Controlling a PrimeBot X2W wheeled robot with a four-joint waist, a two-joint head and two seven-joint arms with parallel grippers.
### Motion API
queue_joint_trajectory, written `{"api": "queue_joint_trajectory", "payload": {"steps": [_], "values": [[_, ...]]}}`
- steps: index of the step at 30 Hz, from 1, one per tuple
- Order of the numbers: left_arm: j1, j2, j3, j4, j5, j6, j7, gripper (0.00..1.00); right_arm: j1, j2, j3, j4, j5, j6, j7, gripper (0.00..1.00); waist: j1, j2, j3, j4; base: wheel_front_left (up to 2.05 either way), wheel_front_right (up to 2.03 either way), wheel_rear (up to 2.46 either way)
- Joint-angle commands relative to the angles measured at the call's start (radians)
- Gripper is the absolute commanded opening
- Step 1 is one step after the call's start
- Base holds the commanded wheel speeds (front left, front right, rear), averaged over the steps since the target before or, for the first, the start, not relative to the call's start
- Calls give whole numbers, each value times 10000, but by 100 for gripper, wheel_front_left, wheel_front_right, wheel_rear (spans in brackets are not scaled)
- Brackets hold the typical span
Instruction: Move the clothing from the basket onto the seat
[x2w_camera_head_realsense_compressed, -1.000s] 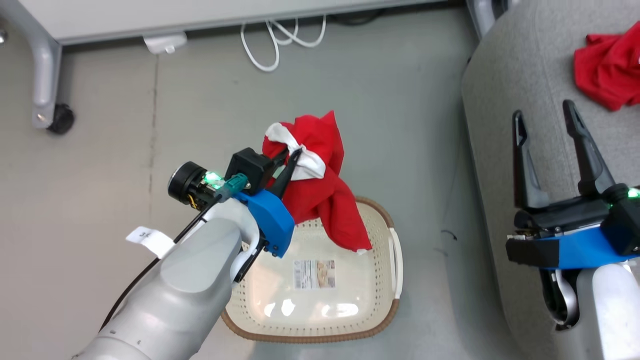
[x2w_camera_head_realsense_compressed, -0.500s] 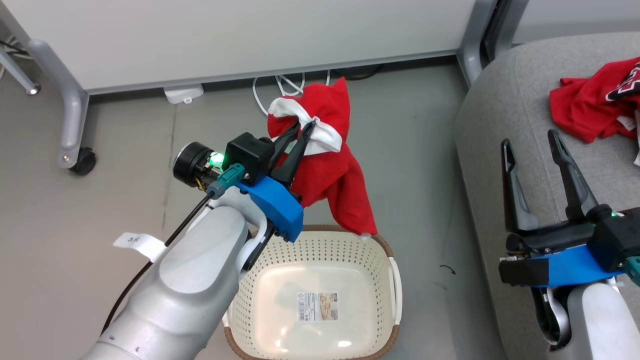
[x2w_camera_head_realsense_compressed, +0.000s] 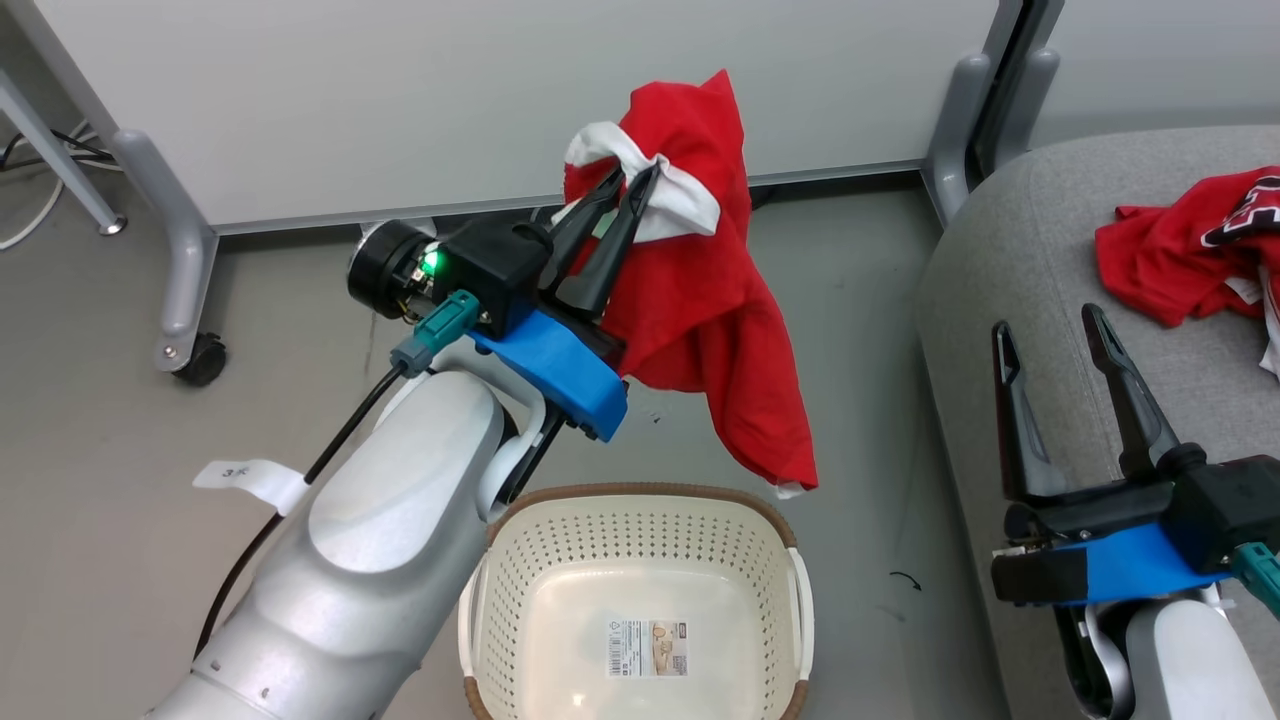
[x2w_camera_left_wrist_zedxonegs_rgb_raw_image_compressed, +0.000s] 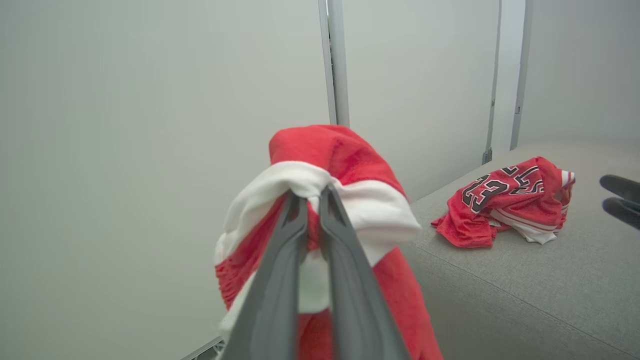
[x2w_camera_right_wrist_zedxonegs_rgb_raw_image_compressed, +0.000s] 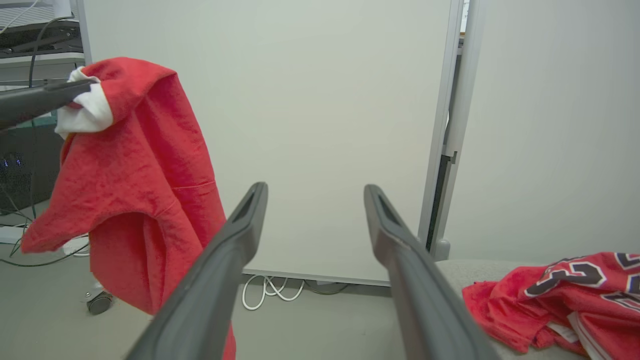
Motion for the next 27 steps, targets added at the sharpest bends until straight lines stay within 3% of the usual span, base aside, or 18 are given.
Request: {"api": "queue_joint_trajectory", "payload": {"steps": [1,12,27], "values": [[-109,39,37,-85,67,48,-46,0,182,32,8,4,84,1,-36,100,1,-1,-16,19,0,0,0],[-151,99,-175,-535,129,71,81,0,-121,-191,523,63,28,1,-34,100,1,-1,44,114,0,0,0],[-76,-141,-602,-804,158,159,139,0,-1481,-1203,2978,1176,7,1,-34,100,1,-1,89,336,0,0,0]]}}
